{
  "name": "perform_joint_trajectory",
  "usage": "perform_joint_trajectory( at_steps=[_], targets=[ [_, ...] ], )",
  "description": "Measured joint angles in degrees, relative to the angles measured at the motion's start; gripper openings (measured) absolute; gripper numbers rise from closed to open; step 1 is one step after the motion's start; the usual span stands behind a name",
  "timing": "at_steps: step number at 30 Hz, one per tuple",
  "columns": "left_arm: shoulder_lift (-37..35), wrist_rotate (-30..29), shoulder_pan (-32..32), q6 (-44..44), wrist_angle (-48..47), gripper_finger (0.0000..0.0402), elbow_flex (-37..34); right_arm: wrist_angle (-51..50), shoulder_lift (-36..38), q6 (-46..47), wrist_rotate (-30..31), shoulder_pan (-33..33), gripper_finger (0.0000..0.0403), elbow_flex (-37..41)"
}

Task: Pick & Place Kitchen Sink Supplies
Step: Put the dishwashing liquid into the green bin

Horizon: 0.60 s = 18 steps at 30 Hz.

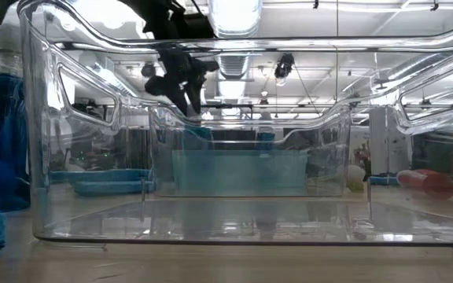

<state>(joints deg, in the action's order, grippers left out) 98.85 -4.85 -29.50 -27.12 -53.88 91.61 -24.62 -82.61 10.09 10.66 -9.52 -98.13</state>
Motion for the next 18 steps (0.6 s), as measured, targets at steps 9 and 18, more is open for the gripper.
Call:
perform_joint_trajectory(
  at_steps=[9,18],
  targets=[
    [2.29,-2.07,0.44,0.48,2.21,0.0135,0.07,-0.04,0.0,-0.2,-0.01,0.0,0.0229,0.0],
    [3.65,-2.42,0.98,1.98,2.54,0.0135,0.19,-0.4,0.0,-1.15,-0.03,0.0,0.0231,0.02]
  ],
)
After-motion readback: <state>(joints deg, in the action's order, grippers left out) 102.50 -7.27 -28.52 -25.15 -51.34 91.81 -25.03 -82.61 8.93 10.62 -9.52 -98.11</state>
